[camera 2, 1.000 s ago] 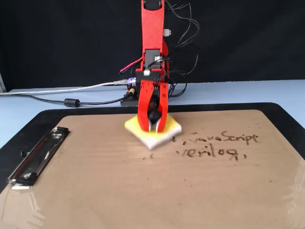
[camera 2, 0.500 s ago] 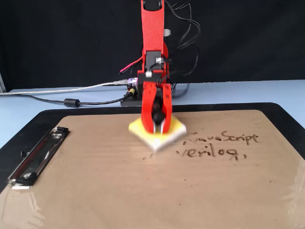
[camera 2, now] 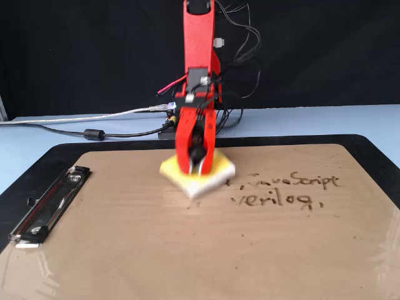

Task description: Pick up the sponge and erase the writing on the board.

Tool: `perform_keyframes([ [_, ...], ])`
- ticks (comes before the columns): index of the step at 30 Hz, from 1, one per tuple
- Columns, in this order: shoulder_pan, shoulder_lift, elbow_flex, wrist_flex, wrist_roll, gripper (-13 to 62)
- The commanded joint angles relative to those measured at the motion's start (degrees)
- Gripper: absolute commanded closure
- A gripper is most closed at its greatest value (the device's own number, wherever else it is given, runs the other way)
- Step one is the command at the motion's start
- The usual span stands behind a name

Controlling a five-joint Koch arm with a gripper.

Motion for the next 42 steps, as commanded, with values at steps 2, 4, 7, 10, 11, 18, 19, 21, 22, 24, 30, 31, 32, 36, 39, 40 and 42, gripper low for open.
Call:
perform_keyframes([
  [2,3.6,-11.69,-5.62,-7.03,-0.35,57.3],
  [4,3.6,-7.91,3.69,-11.78,-0.35,57.3],
  [7,2.46,4.92,16.52,-12.92,-0.44,57.3],
  [10,2.2,-5.36,4.75,-10.72,-0.53,57.3],
  [11,2.29,-10.99,-0.79,-10.9,-0.44,57.3],
  [18,-10.72,8.53,16.0,-10.02,-1.14,57.3],
  [19,-11.16,12.48,16.87,-7.21,-1.93,57.3],
  [21,-12.13,6.15,9.76,-2.55,-2.9,57.3],
  [22,-12.66,1.85,4.57,-2.37,-2.9,57.3],
  [24,-13.27,-6.42,-3.16,-2.37,-2.9,57.3],
  [30,-14.85,17.31,18.54,0.09,-2.9,57.3],
  [31,-15.38,21.01,20.04,2.72,-2.99,57.3],
  [32,-15.64,20.65,19.69,4.48,-2.99,57.3],
  [36,-16.44,-4.13,-4.83,5.27,-3.16,57.3],
  [39,-16.7,-8.61,-6.94,1.49,-3.08,57.3],
  [40,-17.05,-4.04,-1.23,1.14,-3.08,57.3],
  [42,-18.72,11.43,13.54,1.58,-3.16,57.3],
])
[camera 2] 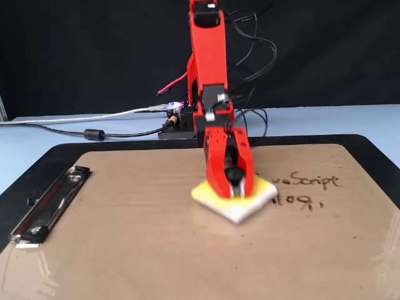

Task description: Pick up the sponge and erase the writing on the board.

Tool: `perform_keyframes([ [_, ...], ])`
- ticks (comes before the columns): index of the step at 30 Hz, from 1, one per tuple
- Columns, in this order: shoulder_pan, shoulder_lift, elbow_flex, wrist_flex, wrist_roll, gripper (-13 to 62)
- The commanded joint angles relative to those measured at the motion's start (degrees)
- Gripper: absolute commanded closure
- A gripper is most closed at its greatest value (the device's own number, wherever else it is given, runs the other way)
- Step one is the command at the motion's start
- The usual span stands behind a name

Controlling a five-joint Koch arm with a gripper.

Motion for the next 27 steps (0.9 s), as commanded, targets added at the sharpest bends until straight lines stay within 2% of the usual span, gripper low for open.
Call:
perform_keyframes([
  [1,-1.67,15.38,11.78,1.58,-1.58,57.3],
  [2,-2.02,18.46,13.71,1.76,-2.02,57.3],
  [4,-2.64,16.79,12.66,2.81,-2.99,57.3],
  [8,-3.16,-12.04,-14.85,2.02,-3.16,57.3],
  [10,-3.34,-18.11,-22.32,1.23,-3.16,57.3],
  [12,-3.25,-13.71,-15.47,0.97,-3.25,57.3],
  [16,-3.25,13.27,8.88,2.11,-3.25,57.3],
  [17,-3.25,14.33,9.4,2.81,-3.16,57.3],
  [19,-3.52,10.55,6.42,3.6,-3.16,57.3],
  [23,-3.96,-17.05,-20.92,2.9,-3.16,57.3],
  [25,-4.57,-18.63,-25.14,3.16,-3.16,57.3],
  [27,-4.75,-10.81,-15.91,3.16,-3.25,57.3],
])
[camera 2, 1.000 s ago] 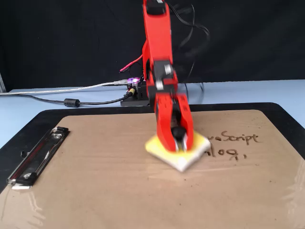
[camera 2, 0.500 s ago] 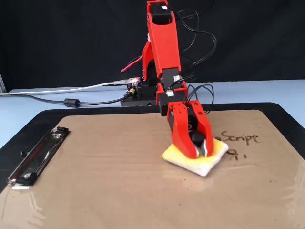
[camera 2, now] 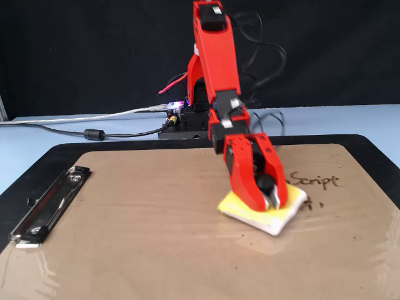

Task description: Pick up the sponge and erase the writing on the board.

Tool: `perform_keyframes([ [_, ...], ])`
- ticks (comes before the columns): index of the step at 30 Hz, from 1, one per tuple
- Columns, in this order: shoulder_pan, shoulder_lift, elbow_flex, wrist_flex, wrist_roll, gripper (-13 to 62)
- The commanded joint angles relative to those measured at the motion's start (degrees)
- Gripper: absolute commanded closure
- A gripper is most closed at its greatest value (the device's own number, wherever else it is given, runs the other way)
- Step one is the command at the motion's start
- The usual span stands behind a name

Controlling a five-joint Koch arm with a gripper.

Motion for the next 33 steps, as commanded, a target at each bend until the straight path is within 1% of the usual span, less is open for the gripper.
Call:
perform_keyframes([
  [1,-0.97,11.87,12.48,0.7,-1.32,57.3],
  [4,-1.58,27.6,26.54,3.43,-2.64,57.3],
  [5,-1.93,30.15,27.86,4.66,-3.34,57.3],
  [7,-2.9,29.18,27.07,5.71,-4.13,57.3],
  [8,-3.69,25.75,23.47,5.45,-4.13,57.3],
  [9,-4.31,19.78,16.87,5.63,-4.13,57.3],
  [12,-5.01,-0.88,-2.46,5.36,-4.66,57.3],
  [13,-5.63,-2.02,-5.89,5.63,-5.27,57.3],
  [14,-5.89,-0.26,-3.16,5.71,-5.98,57.3],
  [15,-5.98,3.96,2.2,5.71,-6.59,57.3],
  [19,-7.21,30.06,27.42,6.68,-7.12,57.3],
  [20,-7.65,33.66,29.79,7.65,-7.12,57.3],
  [21,-8.09,34.37,29.97,8.7,-7.12,57.3],
  [23,-8.88,29.53,25.93,8.7,-7.12,57.3],
  [24,-9.05,23.64,20.04,8.7,-7.03,57.3],
  [26,-9.32,7.91,7.12,8.09,-7.12,57.3],
  [27,-9.4,3.52,2.81,7.29,-7.12,57.3],
  [28,-9.49,1.49,-0.79,6.24,-7.12,57.3],
  [29,-9.93,1.49,-1.32,6.15,-7.12,57.3],
  [30,-10.46,2.81,1.85,6.06,-7.12,57.3],
  [31,-10.81,7.03,7.03,5.8,-7.12,57.3],
  [33,-11.34,21.09,18.98,6.42,-7.12,57.3],
])
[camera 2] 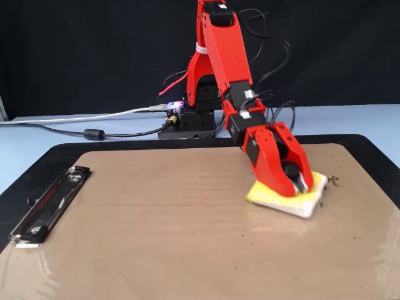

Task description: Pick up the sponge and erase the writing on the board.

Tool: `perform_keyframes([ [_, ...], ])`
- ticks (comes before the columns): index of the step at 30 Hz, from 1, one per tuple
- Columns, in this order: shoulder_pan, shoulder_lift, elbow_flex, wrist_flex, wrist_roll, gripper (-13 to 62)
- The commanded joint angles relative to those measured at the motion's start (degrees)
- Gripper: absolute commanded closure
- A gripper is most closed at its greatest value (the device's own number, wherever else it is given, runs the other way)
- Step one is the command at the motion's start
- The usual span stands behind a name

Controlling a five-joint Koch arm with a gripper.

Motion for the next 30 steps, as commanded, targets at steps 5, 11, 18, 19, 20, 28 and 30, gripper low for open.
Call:
perform_keyframes([
  [5,-2.72,20.21,14.68,6.5,-1.23,57.3],
  [11,-3.43,-10.55,-17.58,5.19,-1.14,57.3],
  [18,-6.77,19.34,13.1,5.45,-1.58,57.3],
  [19,-7.29,17.14,10.99,5.01,-1.49,57.3],
  [20,-7.47,10.99,3.43,5.19,-1.41,57.3],
  [28,-8.44,10.02,3.34,4.13,-1.58,57.3],
  [30,-9.32,19.86,12.92,4.39,-1.67,57.3],
])
